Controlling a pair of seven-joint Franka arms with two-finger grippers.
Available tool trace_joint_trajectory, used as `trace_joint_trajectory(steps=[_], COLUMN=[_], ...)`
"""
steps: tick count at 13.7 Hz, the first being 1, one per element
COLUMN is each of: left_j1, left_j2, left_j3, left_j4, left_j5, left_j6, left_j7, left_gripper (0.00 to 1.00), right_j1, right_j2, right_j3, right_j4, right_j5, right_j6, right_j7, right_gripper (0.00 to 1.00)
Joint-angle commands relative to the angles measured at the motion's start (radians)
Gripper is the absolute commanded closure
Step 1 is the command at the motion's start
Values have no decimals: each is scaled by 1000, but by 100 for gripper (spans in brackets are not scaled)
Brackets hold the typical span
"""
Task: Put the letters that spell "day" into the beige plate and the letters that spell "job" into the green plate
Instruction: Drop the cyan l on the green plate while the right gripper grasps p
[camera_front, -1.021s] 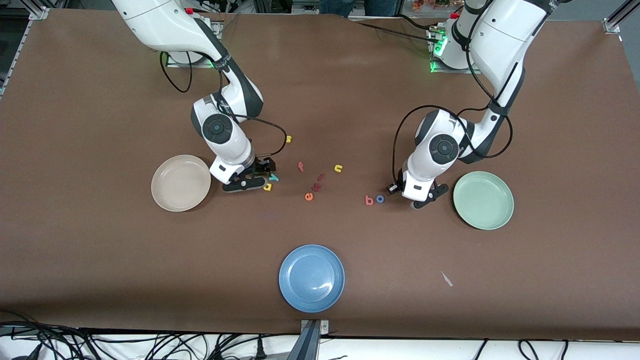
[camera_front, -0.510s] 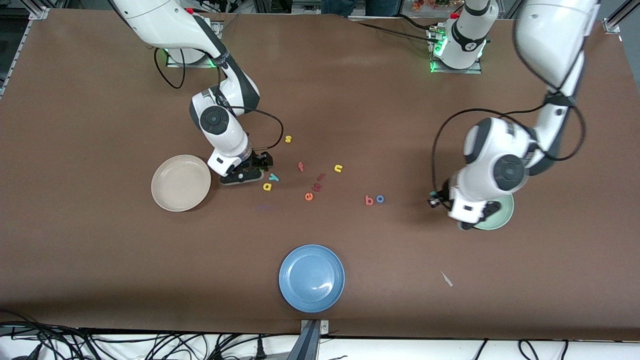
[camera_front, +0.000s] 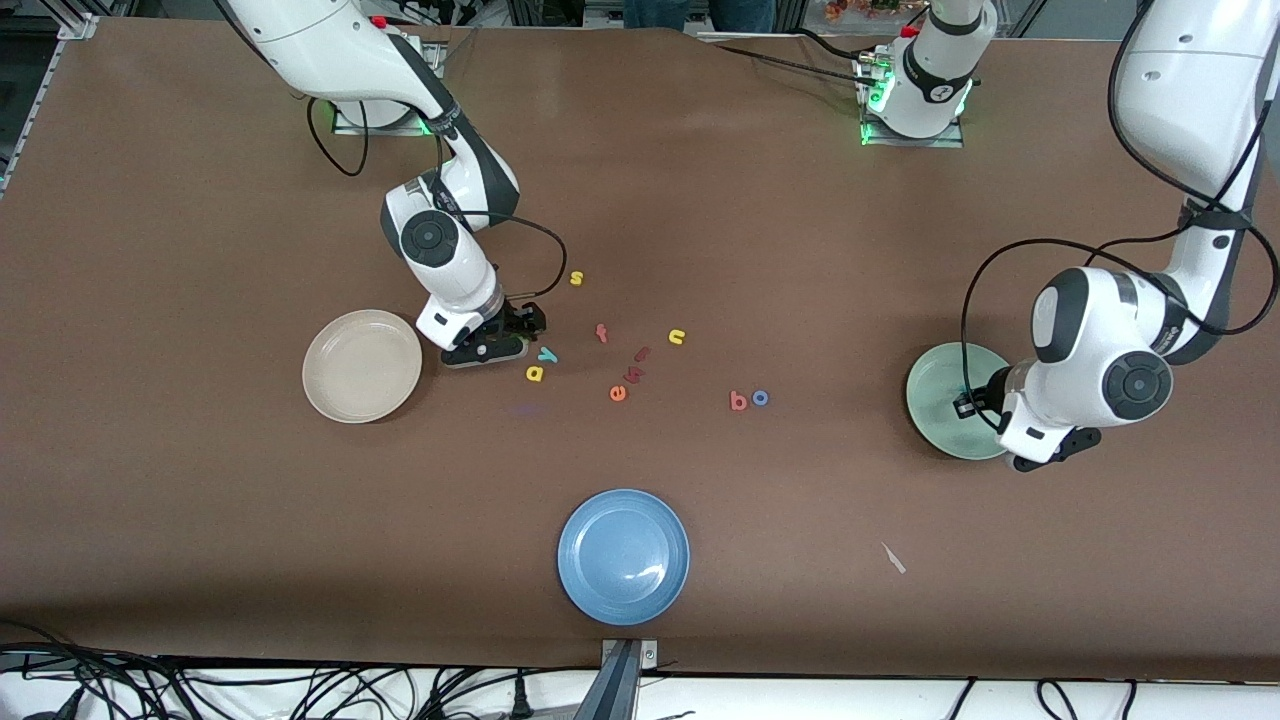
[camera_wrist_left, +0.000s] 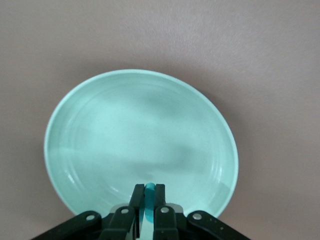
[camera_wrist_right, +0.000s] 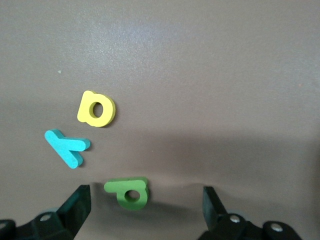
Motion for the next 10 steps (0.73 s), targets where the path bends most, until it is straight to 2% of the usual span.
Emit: trace_joint_trajectory(steps=[1, 3, 5, 8, 10], left_j1=[-2, -11, -13, -31, -104], left_j2=[-2, -16, -40, -36, -11], left_j3=[-13, -21, -64, -163, -170], left_j4=[12, 15, 17, 53, 60], left_j5=[27, 17, -15, -45, -46], left_j6=[1, -5, -7, -5, 2], left_j7=[10, 0, -37, -236, -360], left_gripper=[1, 1, 1, 1, 1], right_j1=[11, 15, 23, 23, 23], right_j2=[2, 3, 5, 10, 10], right_j3=[-1, -1, -1, -2, -1], right_j4=[-8, -3, -3, -3, -3], right_j5=[-3, -3, -3, -3, -4], right_j6=[34, 34, 35, 37, 37], right_j7=[8, 8, 10, 10, 10], right_gripper=[1, 1, 1, 8, 13])
